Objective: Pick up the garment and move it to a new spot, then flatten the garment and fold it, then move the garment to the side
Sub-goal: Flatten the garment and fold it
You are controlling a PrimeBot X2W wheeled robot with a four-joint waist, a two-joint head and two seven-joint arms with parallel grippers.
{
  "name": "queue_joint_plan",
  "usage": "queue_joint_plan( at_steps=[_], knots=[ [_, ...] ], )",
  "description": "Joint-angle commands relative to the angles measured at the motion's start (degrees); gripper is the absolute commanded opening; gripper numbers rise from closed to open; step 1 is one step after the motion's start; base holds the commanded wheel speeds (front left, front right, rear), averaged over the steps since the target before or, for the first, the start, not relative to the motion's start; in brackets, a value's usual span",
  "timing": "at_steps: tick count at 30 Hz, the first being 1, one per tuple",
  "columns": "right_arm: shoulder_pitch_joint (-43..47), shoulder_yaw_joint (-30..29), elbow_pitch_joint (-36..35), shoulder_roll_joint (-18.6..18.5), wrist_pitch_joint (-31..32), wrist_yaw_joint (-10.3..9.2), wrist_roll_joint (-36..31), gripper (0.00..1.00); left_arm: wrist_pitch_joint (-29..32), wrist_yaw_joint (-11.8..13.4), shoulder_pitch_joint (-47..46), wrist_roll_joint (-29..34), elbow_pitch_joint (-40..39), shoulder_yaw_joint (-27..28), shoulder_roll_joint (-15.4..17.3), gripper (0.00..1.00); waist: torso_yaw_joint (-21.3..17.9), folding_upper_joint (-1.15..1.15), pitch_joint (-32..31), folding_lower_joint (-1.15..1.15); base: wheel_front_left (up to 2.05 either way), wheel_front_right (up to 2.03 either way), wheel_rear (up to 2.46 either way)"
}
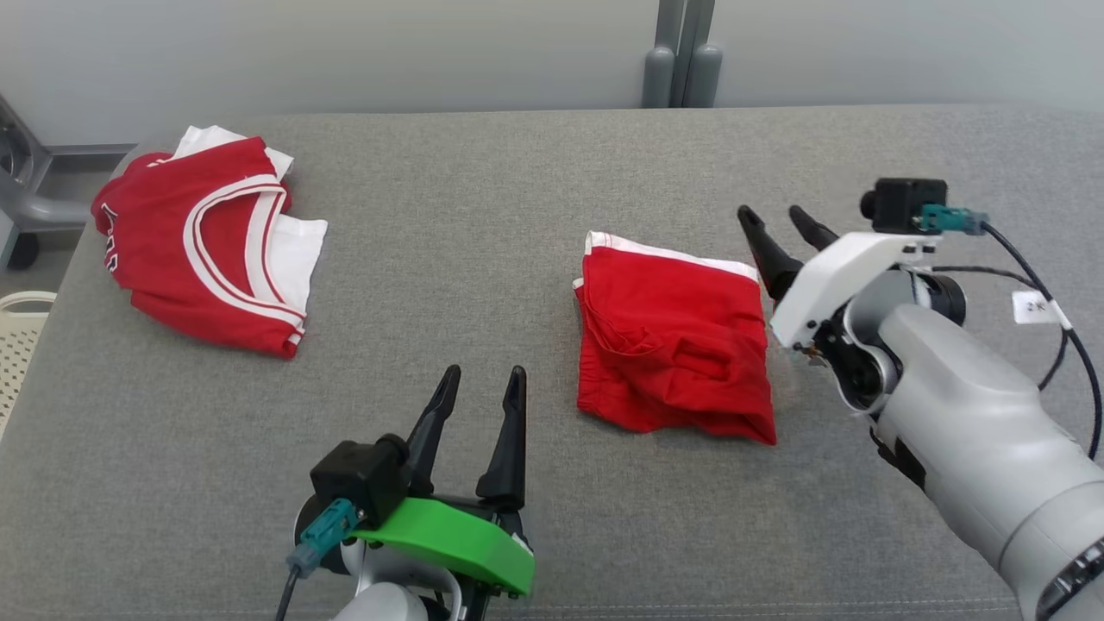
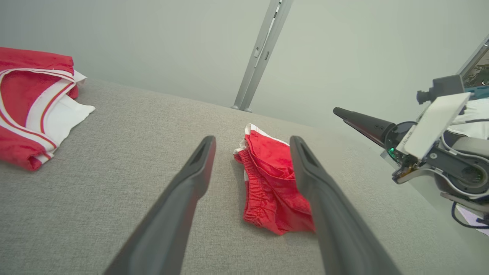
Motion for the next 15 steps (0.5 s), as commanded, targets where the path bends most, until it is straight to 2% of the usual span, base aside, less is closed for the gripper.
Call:
queue_joint_plan(
  at_steps=[1,7,8,9,10,11,13,15],
  knots=[
    [1.42,-0.65,-0.30,-0.84,-0.70,-0.02,0.43,1.00,0.13,-0.11,0.90,0.64,-0.16,-0.15,-0.22,1.00,-0.37,0.00,-0.32,0.00,0.00,0.00,0.00],
    [5.73,-2.57,-1.51,-2.84,-2.18,-0.02,0.74,1.00,0.38,0.09,1.04,0.76,-0.39,-0.93,-0.16,1.00,-0.69,0.00,-0.52,0.00,0.00,0.00,0.00],
    [6.58,-2.78,-1.76,-2.98,-2.56,-0.02,0.46,0.91,0.46,0.11,1.08,0.76,-0.44,-0.99,-0.08,1.00,-0.69,0.00,-0.53,0.00,0.00,0.00,0.00],
    [8.20,-3.17,-1.97,-3.04,-2.94,-0.02,-0.05,0.33,0.51,0.18,1.17,0.70,-0.53,-1.03,0.06,1.00,-0.60,0.00,-0.52,0.00,0.00,0.00,0.00],
    [8.20,-3.17,-1.97,-3.04,-2.94,-0.02,-0.05,0.33,0.51,0.18,1.17,0.70,-0.53,-1.03,0.06,1.00,-0.60,0.00,-0.52,0.00,0.00,0.00,0.00],
    [8.84,-3.36,-2.01,-2.98,-3.06,-0.02,-0.39,0.18,0.58,0.25,1.20,0.69,-0.58,-1.04,0.11,1.00,-0.50,0.00,-0.48,0.00,0.00,0.00,0.00],
    [9.82,-3.75,-1.79,-2.73,-3.43,-0.02,-1.04,0.00,0.63,0.48,1.23,0.73,-0.70,-1.05,0.25,1.00,-0.14,0.00,-0.34,0.00,0.00,0.00,0.00],
    [10.50,-4.10,-1.63,-2.35,-3.54,-0.02,-1.65,0.00,0.75,0.57,1.15,0.77,-0.84,-1.08,0.37,1.00,0.41,0.00,-0.09,0.00,0.00,0.00,0.00]
  ],
)
